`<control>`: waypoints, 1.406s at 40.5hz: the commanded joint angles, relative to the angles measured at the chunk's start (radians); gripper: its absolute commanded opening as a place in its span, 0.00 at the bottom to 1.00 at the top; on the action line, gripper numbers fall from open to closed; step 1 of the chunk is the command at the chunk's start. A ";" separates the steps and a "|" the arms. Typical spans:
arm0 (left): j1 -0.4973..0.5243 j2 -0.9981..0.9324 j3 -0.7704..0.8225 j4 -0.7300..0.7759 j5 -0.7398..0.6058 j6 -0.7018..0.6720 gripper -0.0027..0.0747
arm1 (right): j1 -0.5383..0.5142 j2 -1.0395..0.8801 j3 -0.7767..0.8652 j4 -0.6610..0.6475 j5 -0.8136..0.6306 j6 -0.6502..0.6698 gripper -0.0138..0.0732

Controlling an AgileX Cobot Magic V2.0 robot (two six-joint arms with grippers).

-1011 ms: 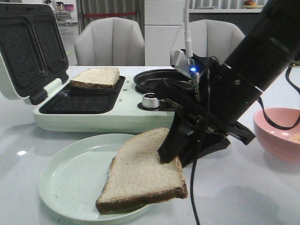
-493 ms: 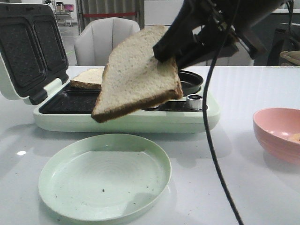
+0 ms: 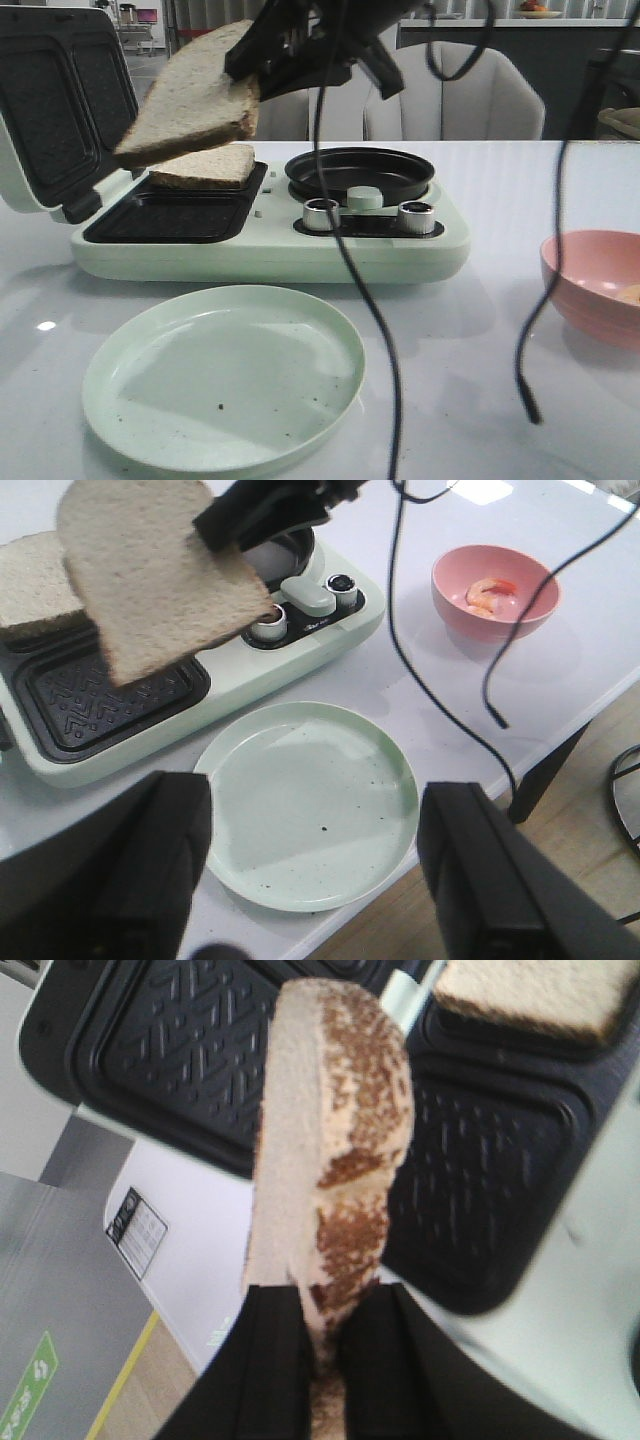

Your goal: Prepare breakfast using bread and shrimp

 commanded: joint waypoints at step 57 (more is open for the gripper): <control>-0.006 -0.001 -0.027 0.017 -0.075 -0.009 0.68 | 0.083 -0.466 0.199 -0.980 -0.085 0.468 0.87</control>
